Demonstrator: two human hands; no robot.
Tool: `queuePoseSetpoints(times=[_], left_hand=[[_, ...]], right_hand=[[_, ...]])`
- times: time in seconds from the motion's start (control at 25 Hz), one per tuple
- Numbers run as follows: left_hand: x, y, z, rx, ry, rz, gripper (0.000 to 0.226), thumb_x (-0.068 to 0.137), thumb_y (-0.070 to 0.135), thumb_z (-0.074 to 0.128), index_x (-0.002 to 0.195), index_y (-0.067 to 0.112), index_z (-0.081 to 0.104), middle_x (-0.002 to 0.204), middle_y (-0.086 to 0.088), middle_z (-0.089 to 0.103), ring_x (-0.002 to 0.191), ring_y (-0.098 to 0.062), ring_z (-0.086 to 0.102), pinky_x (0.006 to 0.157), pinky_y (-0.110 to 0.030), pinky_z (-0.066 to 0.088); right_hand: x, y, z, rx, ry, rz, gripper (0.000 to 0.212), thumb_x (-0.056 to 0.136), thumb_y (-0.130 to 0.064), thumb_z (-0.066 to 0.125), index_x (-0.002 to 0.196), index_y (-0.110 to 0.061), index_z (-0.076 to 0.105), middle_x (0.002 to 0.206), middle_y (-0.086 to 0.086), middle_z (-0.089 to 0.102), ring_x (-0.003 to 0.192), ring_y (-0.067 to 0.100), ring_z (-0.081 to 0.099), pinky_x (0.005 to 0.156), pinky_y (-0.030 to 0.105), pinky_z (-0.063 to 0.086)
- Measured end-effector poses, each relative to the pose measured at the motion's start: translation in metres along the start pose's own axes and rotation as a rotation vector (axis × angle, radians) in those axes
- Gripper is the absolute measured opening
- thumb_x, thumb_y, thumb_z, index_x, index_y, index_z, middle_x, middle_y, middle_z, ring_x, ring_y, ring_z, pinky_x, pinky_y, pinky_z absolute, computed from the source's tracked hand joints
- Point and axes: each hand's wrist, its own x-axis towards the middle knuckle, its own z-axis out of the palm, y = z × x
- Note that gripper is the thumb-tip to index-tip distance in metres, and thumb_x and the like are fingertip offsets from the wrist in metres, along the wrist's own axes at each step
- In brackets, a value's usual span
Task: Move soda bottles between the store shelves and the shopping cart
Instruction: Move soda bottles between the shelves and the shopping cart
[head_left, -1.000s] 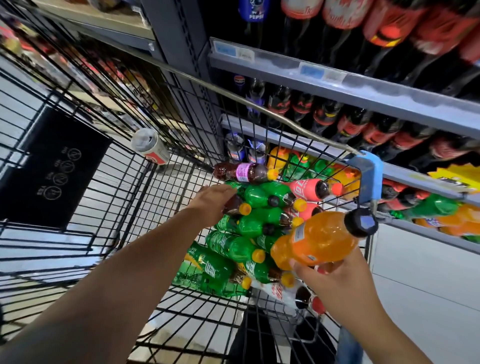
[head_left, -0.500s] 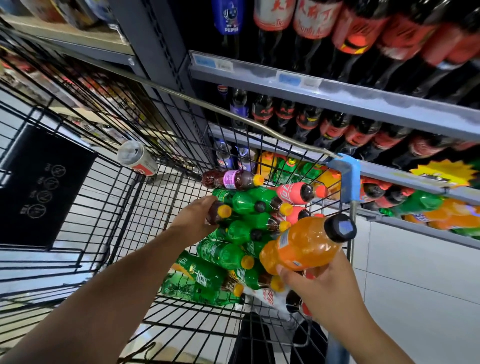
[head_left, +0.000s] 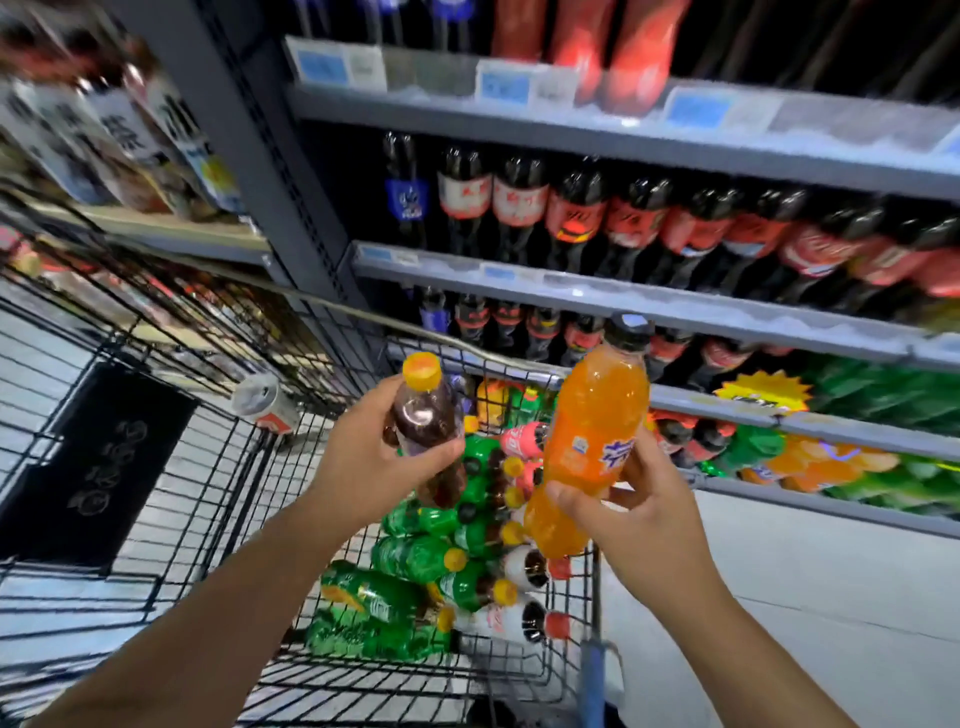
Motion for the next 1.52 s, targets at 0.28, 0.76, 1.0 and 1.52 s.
queuePoseSetpoints(times=[0.28, 0.76, 1.0, 1.52], left_hand=[[0.024, 0.145, 0.018, -0.411, 0.057, 0.058, 0.069, 0.06, 0.05, 0.085, 0.121, 0.04, 0.054, 0.111, 0.013, 0.074, 0.101, -0.007, 0.071, 0.085, -0.025, 0.054], [0.006, 0.363, 0.16, -0.697, -0.103, 0.313, 0.037, 0.078, 0.03, 0.084, 0.113, 0.032, 0.073, 0.095, 0.003, 0.078, 0.079, -0.006, 0.071, 0.071, -0.016, 0.053], [-0.016, 0.46, 0.265, -0.694, -0.178, 0.394, 0.043, 0.079, 0.026, 0.079, 0.121, 0.03, 0.069, 0.105, 0.003, 0.077, 0.091, -0.009, 0.071, 0.074, -0.017, 0.054], [0.042, 0.613, 0.403, -0.733, -0.295, 0.571, 0.054, 0.077, 0.03, 0.078, 0.128, 0.02, 0.065, 0.11, 0.001, 0.076, 0.097, -0.013, 0.073, 0.072, -0.015, 0.054]], right_hand=[[-0.014, -0.075, -0.079, 0.043, 0.127, -0.135, 0.051, 0.075, -0.016, 0.088, 0.109, -0.047, 0.066, 0.103, -0.016, 0.076, 0.091, 0.005, 0.073, 0.074, 0.014, 0.055], [-0.082, -0.127, -0.312, 0.115, 0.34, -0.271, 0.06, 0.066, -0.041, 0.089, 0.121, -0.036, 0.065, 0.104, -0.017, 0.077, 0.091, 0.004, 0.074, 0.069, 0.015, 0.057], [-0.123, -0.139, -0.446, 0.007, 0.471, -0.354, 0.069, 0.059, -0.053, 0.093, 0.118, -0.042, 0.061, 0.104, -0.025, 0.072, 0.089, -0.003, 0.071, 0.068, 0.009, 0.053], [-0.124, -0.172, -0.631, -0.037, 0.736, -0.372, 0.083, 0.046, -0.068, 0.081, 0.121, -0.054, 0.046, 0.1, -0.034, 0.067, 0.083, -0.004, 0.07, 0.072, 0.025, 0.057]])
